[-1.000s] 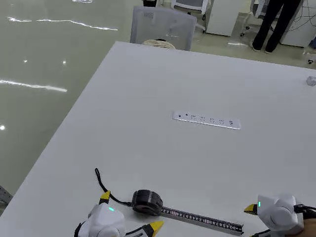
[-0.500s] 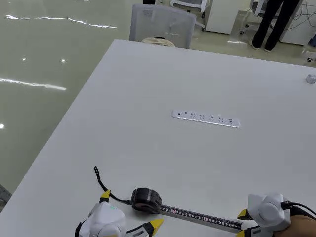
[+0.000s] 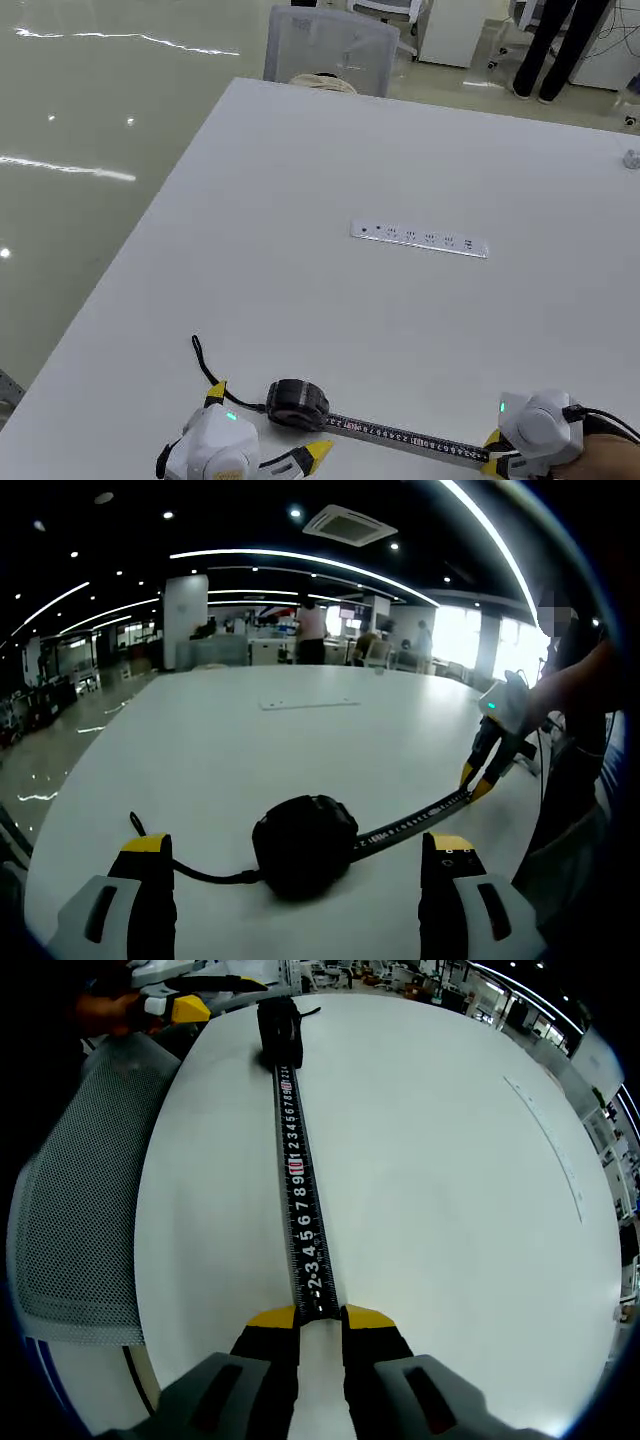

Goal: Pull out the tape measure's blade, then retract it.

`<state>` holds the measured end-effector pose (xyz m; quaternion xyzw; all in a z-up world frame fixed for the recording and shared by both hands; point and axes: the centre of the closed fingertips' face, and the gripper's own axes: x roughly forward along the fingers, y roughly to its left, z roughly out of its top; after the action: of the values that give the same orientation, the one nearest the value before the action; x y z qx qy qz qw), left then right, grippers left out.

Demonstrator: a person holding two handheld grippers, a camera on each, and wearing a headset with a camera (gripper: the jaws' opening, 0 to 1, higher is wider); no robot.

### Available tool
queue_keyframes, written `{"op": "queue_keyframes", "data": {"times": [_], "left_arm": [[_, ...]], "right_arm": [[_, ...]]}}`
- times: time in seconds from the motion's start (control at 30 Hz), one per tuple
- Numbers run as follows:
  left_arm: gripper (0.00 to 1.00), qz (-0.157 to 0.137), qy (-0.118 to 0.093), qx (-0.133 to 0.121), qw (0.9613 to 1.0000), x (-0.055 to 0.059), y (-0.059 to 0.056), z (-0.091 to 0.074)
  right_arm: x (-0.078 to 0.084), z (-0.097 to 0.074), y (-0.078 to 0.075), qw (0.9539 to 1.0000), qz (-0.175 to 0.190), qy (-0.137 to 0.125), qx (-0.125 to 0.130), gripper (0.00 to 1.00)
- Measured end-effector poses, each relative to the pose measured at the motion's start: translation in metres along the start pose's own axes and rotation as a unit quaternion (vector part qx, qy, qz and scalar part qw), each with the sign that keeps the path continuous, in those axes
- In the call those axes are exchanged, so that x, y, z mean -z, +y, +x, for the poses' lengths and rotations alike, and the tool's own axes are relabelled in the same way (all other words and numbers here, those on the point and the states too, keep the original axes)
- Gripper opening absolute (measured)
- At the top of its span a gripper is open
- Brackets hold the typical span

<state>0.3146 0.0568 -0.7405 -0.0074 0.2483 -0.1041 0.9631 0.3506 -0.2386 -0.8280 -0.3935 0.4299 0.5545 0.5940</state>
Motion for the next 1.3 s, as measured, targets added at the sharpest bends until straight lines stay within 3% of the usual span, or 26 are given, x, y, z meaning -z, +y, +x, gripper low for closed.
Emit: {"op": "queue_keyframes", "data": {"times": [0.37, 0.7, 0.83, 1.0, 1.3], "left_arm": [[1.00, -0.024, 0.010, -0.017, 0.9995, 0.009, 0.003, 0.010], [1.00, -0.060, 0.020, -0.038, 0.9972, 0.011, 0.008, 0.026], [0.98, -0.064, 0.024, -0.047, 0.9966, 0.012, 0.008, 0.032], [0.94, -0.072, 0.035, -0.050, 0.9955, 0.015, 0.003, 0.042], [0.86, -0.060, 0.043, -0.050, 0.9960, 0.017, -0.001, 0.057]], "right_arm": [[0.001, 0.002, -0.002, 0.9987, 0.007, 0.049, -0.010, 0.15], [0.002, 0.001, -0.003, 0.9977, 0.043, 0.051, -0.014, 0.15], [0.002, 0.002, -0.005, 0.9966, 0.058, 0.056, -0.016, 0.15], [0.002, 0.002, -0.004, 0.9961, 0.051, 0.070, -0.015, 0.15], [0.002, 0.002, -0.004, 0.9953, 0.040, 0.085, -0.021, 0.15]]}}
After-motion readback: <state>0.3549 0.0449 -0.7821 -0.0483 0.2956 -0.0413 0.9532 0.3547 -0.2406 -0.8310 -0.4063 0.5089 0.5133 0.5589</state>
